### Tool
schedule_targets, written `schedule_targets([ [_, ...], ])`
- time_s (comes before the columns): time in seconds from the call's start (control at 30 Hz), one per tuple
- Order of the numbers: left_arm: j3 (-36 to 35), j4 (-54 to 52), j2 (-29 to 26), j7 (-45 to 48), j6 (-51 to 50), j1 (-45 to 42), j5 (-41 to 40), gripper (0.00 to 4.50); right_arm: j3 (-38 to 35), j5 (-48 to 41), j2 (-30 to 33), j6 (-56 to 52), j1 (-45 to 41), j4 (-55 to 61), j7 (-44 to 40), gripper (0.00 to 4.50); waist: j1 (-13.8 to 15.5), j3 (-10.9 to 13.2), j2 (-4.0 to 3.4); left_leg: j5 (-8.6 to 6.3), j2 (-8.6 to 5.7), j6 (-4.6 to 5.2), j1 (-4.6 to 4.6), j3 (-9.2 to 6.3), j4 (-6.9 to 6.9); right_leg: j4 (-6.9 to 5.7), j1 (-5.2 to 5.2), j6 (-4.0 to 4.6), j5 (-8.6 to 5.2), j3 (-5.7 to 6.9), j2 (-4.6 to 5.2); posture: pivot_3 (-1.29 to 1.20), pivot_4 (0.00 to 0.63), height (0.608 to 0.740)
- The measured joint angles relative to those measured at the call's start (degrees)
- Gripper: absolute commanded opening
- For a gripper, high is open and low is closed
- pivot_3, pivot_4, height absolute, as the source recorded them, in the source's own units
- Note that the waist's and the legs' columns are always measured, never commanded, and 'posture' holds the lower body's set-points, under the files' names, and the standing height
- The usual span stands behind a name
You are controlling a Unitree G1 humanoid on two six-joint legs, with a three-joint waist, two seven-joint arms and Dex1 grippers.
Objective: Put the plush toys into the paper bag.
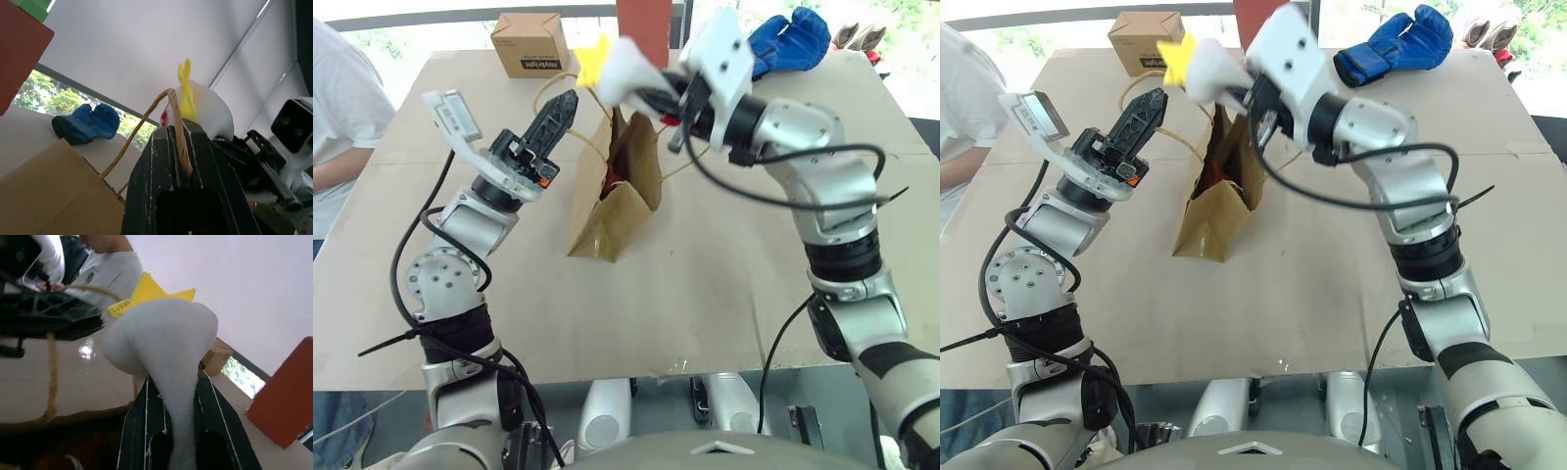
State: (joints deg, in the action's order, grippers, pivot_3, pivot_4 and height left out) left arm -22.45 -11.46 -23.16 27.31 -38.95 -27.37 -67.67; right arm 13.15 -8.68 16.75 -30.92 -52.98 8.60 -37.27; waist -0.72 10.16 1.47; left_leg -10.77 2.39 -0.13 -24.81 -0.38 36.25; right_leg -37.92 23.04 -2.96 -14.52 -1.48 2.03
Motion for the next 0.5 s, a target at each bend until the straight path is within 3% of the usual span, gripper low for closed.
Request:
schedule_targets([
  [0.17,-0.06,-0.39,-0.01,-0.15,0.28,0.21,-0.05,0.0,4.56,4.24,5.0,2.88,4.73,-1.01,-2.23,0.06,-0.04,0.0,0.0,0.0,-0.02,0.0,0.0,0.06,0.05,0.0,-0.01,0.0,0.0,-0.04,0.01,0.0,0.15,0.74],
  [0.5,0.05,-0.39,-0.01,-0.06,0.56,0.1,-0.02,0.0,11.23,13.45,10.73,17.61,1.95,-6.53,-9.9,0.06,-0.21,0.01,0.0,0.0,0.0,0.0,0.02,0.04,0.02,0.02,0.0,-0.01,0.0,-0.05,-0.03,0.0,0.15,0.74],
])
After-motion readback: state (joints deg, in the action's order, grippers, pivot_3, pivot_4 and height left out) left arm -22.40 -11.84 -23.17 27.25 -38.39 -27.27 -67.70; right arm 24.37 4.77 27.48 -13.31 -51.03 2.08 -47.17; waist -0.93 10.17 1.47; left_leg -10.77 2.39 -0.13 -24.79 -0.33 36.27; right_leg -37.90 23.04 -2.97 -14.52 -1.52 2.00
